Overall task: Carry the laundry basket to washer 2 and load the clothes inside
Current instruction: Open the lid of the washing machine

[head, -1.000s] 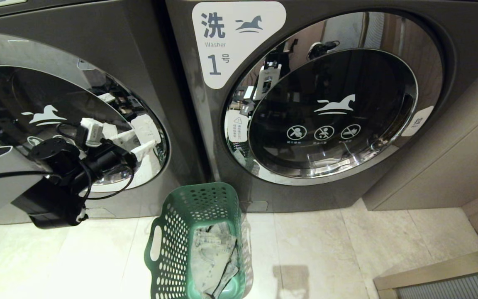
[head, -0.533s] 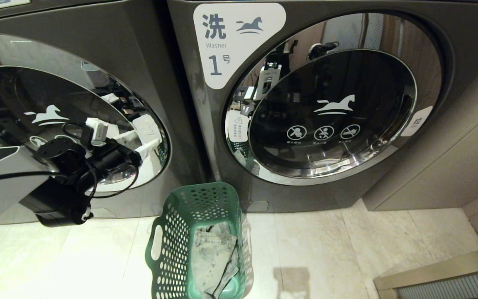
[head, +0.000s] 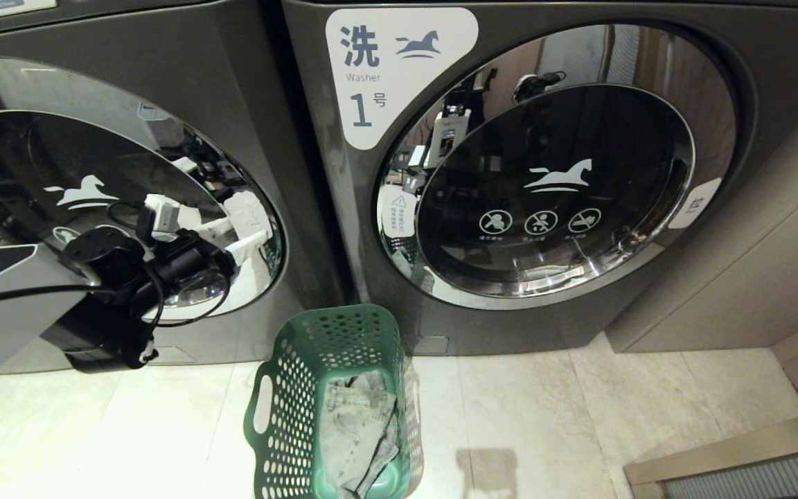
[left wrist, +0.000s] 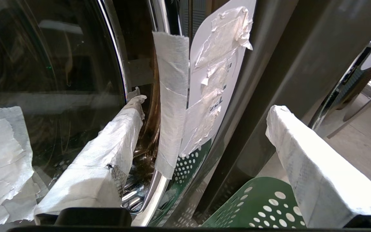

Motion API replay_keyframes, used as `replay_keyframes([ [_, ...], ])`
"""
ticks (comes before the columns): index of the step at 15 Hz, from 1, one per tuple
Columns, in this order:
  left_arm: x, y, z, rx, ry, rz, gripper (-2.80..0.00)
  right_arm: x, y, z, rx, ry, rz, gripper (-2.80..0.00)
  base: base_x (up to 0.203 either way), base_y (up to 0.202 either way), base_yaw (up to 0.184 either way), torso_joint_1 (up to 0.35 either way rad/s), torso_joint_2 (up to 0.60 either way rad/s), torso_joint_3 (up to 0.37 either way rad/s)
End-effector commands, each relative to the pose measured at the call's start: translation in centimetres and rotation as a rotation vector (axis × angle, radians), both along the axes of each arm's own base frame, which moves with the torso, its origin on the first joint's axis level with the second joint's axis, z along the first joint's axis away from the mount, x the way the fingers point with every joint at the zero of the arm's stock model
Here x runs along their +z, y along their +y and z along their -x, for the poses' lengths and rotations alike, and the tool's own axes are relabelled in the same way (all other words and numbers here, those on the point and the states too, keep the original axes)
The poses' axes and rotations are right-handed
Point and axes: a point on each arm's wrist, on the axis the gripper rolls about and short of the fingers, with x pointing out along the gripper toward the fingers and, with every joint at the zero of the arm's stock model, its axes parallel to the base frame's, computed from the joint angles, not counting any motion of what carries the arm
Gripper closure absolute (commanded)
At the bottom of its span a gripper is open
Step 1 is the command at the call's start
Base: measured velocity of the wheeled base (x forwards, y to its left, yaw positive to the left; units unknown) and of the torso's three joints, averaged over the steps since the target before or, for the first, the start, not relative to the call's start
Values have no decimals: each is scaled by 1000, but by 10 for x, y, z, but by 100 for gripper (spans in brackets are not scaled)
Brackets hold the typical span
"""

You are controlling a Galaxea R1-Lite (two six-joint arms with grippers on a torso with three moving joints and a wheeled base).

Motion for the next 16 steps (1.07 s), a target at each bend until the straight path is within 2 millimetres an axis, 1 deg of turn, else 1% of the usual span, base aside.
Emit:
replay_keyframes([
  [1,1,2,1,-15,-11,-8,-280,0,0,0,2,3,1,0,0,0,0,0,0,0],
  [5,-5,9,6,-60,13,-31,-280,0,0,0,0,3,1,0,0,0,0,0,0,0],
  [8,-16,18,14,-28,45,-31,-280,0,0,0,1,3,1,0,0,0,0,0,0,0],
  [9,-19,25,17,-10,54,-34,-280,0,0,0,0,3,1,0,0,0,0,0,0,0],
  [11,-19,32,17,6,52,-34,-280,0,0,0,0,3,1,0,0,0,0,0,0,0],
  [14,-19,32,17,1,53,-32,-280,0,0,0,1,3,1,0,0,0,0,0,0,0],
  [16,-15,30,15,-7,41,-30,-280,0,0,0,0,3,1,0,0,0,0,0,0,0],
])
